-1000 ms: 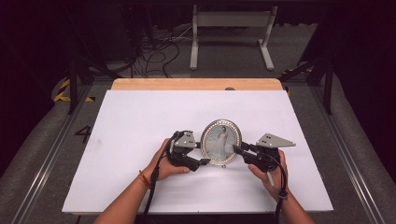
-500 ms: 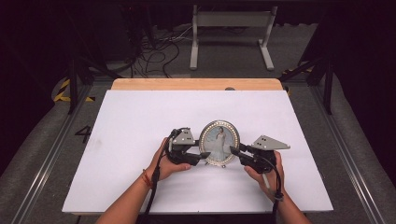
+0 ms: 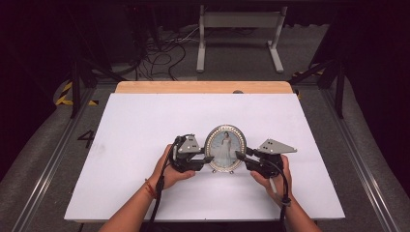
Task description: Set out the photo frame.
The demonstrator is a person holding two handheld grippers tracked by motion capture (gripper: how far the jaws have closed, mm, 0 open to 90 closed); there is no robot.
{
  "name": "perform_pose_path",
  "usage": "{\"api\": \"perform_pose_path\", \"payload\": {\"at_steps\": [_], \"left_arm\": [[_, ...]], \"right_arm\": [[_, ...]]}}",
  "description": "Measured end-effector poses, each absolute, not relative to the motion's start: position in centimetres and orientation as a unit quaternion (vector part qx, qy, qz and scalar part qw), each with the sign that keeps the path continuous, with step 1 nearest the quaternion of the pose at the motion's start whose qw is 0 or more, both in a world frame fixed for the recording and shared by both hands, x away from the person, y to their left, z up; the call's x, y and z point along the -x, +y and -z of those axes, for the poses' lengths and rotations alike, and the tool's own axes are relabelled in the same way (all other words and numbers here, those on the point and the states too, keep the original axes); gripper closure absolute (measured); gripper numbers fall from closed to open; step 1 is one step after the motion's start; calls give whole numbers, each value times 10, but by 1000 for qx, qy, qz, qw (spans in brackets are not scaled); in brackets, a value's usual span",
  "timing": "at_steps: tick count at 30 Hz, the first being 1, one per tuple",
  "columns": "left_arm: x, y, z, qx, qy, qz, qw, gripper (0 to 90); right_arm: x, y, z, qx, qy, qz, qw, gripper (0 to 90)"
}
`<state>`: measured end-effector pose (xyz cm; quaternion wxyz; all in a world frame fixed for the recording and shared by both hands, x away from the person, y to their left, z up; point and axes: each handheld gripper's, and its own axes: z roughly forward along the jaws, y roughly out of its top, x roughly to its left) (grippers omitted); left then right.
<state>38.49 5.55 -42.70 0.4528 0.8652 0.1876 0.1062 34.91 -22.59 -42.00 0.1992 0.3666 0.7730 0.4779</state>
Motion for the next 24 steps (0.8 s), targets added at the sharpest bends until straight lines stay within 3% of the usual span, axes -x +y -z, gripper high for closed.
{"api": "perform_pose_path", "payload": {"at_steps": [24], "left_arm": [[-381, 54, 429, -863, 186, -131, 451, 640]], "right_arm": [[-344, -223, 424, -361, 784, -458, 212, 668]]}}
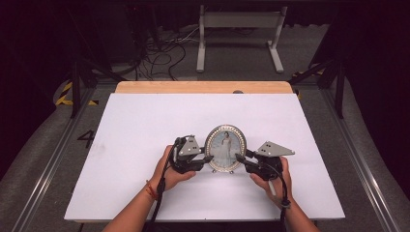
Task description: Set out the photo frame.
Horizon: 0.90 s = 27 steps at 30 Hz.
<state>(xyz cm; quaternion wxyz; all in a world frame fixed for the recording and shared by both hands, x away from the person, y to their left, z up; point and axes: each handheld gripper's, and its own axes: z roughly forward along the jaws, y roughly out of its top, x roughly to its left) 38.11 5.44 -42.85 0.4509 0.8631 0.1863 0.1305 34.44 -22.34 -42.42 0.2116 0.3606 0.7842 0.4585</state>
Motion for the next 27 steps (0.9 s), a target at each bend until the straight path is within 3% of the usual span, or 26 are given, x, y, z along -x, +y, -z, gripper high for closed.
{"api": "perform_pose_path", "payload": {"at_steps": [9, 17, 27], "left_arm": [[-378, 55, 428, -864, 185, -150, 444, 602], [-371, 57, 422, -866, 185, -192, 422, 494], [-357, 70, 422, -875, 186, -193, 403, 347]], "right_arm": [[-341, -224, 420, -354, 789, -447, 229, 626], [-338, -230, 417, -348, 797, -436, 231, 605], [-331, -232, 417, -330, 817, -406, 243, 541]]}}
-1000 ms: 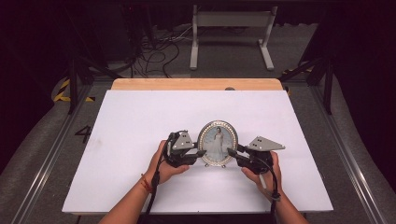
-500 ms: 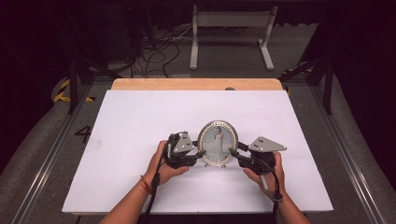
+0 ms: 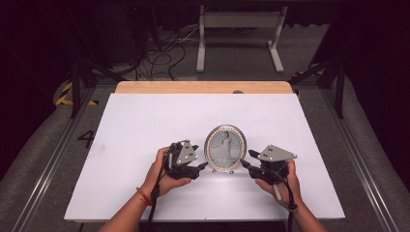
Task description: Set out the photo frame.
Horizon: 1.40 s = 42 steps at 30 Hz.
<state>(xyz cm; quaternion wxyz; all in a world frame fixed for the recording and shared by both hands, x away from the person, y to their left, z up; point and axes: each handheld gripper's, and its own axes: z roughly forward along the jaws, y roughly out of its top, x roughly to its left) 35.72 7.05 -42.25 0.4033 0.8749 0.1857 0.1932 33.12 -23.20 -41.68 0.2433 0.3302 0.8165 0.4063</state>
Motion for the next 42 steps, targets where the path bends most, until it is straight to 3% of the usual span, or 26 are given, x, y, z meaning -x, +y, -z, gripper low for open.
{"api": "perform_pose_path", "payload": {"at_steps": [6, 23, 42], "left_arm": [[-344, 89, 429, -884, 182, -192, 386, 281], [-322, 144, 438, -870, 211, -177, 409, 140], [-304, 209, 456, -838, 279, -182, 433, 99]], "right_arm": [[-325, -235, 418, -319, 826, -391, 249, 503], [-309, -253, 429, -320, 830, -371, 266, 198], [-290, -278, 450, -325, 816, -392, 273, 148]]}}
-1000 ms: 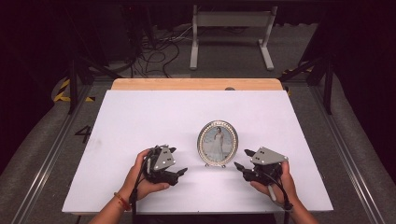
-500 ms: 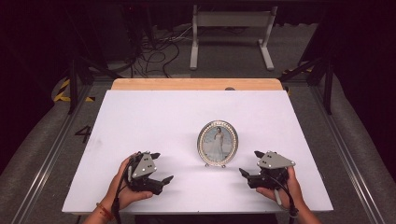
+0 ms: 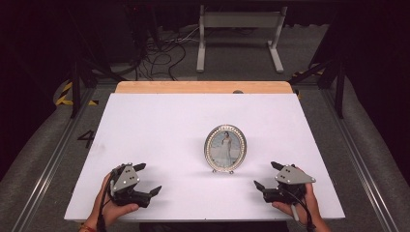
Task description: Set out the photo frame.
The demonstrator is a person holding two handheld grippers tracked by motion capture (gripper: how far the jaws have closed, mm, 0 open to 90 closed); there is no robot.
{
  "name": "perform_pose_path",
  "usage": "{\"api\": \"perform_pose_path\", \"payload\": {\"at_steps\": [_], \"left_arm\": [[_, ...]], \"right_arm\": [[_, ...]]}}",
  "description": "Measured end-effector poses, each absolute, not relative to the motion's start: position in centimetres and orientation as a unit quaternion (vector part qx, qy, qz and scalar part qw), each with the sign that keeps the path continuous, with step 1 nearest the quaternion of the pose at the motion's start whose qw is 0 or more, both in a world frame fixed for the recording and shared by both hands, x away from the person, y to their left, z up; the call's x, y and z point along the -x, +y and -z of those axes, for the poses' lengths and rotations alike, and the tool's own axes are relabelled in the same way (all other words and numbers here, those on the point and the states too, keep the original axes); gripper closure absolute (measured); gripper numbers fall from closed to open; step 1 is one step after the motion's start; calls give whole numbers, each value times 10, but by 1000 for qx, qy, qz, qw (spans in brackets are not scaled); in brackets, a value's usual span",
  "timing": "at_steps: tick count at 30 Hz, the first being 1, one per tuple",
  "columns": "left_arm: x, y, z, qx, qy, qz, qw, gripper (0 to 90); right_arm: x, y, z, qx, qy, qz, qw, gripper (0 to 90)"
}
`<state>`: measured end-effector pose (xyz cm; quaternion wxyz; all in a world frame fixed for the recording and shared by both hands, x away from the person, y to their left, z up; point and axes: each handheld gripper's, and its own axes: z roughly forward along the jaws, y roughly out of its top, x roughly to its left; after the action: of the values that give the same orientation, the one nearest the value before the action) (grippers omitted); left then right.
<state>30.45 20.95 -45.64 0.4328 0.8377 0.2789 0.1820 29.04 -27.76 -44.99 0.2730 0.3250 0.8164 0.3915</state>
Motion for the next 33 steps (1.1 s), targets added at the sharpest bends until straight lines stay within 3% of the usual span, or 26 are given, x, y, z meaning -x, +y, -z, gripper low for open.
{"api": "perform_pose_path", "payload": {"at_steps": [33], "left_arm": [[-306, 216, 460, -833, 296, -194, 424, 97]], "right_arm": [[-289, -275, 450, -314, 816, -390, 289, 146]]}}
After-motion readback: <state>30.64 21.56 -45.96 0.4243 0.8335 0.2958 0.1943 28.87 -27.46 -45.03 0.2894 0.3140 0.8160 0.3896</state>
